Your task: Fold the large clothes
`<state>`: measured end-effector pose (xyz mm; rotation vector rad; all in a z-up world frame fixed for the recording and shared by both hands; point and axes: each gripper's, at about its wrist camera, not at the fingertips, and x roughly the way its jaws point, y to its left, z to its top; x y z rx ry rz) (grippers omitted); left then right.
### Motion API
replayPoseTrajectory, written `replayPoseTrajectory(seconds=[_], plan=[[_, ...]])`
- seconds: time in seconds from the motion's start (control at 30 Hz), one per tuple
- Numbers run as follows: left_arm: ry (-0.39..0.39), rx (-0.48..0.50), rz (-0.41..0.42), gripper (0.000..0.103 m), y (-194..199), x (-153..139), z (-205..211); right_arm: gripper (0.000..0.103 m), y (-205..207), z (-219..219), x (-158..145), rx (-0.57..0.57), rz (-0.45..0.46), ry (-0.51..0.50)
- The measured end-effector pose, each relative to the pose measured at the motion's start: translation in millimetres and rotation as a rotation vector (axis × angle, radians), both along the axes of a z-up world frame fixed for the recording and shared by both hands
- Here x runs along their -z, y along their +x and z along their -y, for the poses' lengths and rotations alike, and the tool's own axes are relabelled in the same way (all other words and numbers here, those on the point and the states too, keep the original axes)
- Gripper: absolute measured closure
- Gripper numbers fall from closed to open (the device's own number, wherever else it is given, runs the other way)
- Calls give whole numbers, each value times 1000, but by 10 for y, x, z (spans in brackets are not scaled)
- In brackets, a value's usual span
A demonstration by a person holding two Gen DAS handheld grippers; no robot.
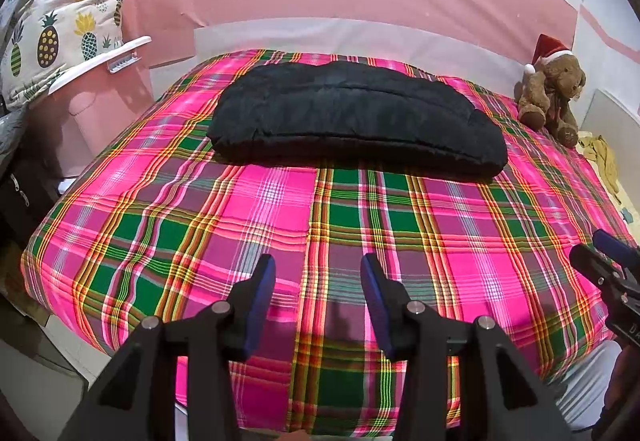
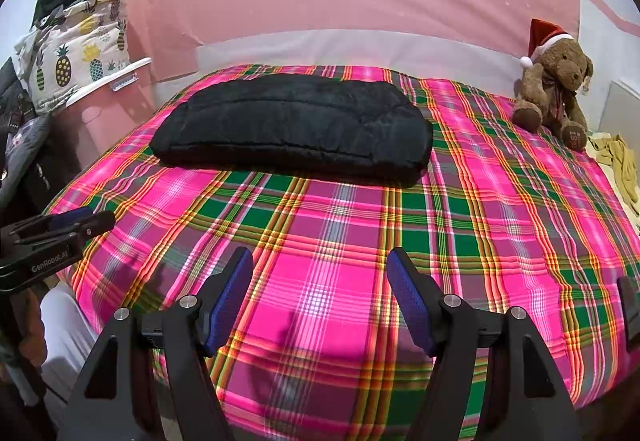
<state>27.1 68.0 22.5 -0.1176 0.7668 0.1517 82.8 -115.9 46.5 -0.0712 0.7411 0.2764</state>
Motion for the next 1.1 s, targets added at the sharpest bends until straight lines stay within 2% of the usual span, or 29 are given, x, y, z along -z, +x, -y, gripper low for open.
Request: replayPoseTrajectory(seconds=[0.9, 1.1], plan=[[-12, -14, -24, 57, 23, 73, -59, 34, -21, 7, -16, -8, 1, -6], [7, -37, -17, 57, 24, 86, -86, 34, -10, 39, -17, -9, 2, -6]])
